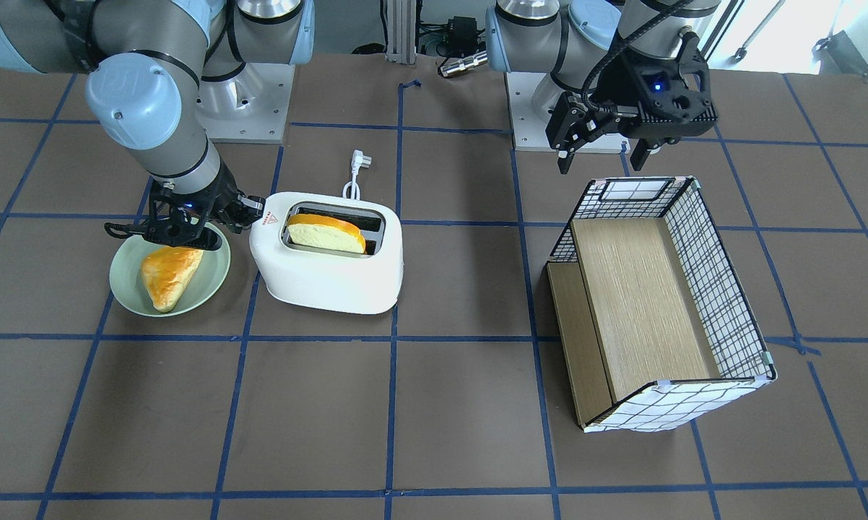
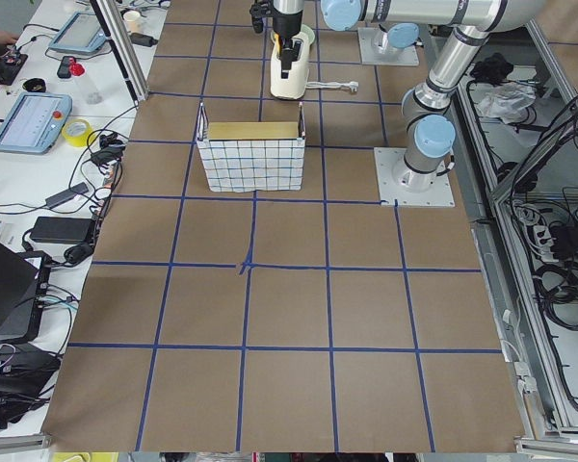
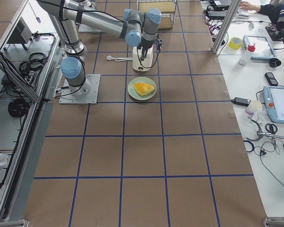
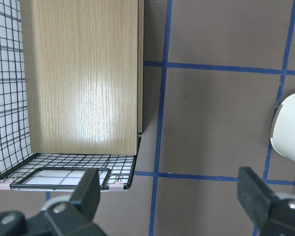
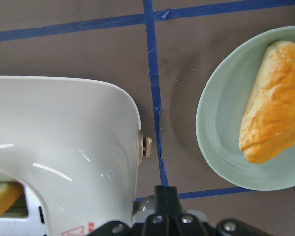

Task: Press toaster with right arm
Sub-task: 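Press the toaster lever down with the right gripper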

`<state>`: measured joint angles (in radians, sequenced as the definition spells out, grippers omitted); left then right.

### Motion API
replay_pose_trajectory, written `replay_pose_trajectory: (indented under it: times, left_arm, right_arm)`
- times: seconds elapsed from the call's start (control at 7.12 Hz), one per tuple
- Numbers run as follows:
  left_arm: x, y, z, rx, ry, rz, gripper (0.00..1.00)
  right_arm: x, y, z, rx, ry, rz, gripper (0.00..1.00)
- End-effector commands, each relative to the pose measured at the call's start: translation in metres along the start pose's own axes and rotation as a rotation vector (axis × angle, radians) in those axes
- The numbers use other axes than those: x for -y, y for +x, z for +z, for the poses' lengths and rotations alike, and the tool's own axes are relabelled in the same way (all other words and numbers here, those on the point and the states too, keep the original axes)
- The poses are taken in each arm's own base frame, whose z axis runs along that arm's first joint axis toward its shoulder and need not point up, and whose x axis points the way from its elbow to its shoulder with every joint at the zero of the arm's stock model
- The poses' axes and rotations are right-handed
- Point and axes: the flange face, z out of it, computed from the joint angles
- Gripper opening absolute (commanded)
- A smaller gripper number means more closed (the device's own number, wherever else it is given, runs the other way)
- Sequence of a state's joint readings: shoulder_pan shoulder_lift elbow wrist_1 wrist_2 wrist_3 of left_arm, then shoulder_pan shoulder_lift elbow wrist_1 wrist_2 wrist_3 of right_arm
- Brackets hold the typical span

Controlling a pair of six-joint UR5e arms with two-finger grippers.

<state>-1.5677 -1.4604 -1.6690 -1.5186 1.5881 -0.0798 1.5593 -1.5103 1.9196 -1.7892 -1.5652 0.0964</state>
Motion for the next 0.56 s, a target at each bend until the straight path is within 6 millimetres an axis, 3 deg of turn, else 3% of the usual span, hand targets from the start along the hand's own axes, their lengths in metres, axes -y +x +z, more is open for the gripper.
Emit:
replay_pose_trajectory:
  times: [0.0, 0.42]
  left_arm:
    - [0.0000, 0.0001, 0.0000, 0.000, 0.000, 0.000, 1.00]
    - [0.0000, 0.0001, 0.0000, 0.000, 0.000, 0.000, 1.00]
  right_arm:
    - [0.0018, 0.0010, 0.0012, 0.037, -0.007, -0.011, 0.00]
    - [0.0013, -0.0011, -0.0017, 0.088, -0.007, -0.014, 0.00]
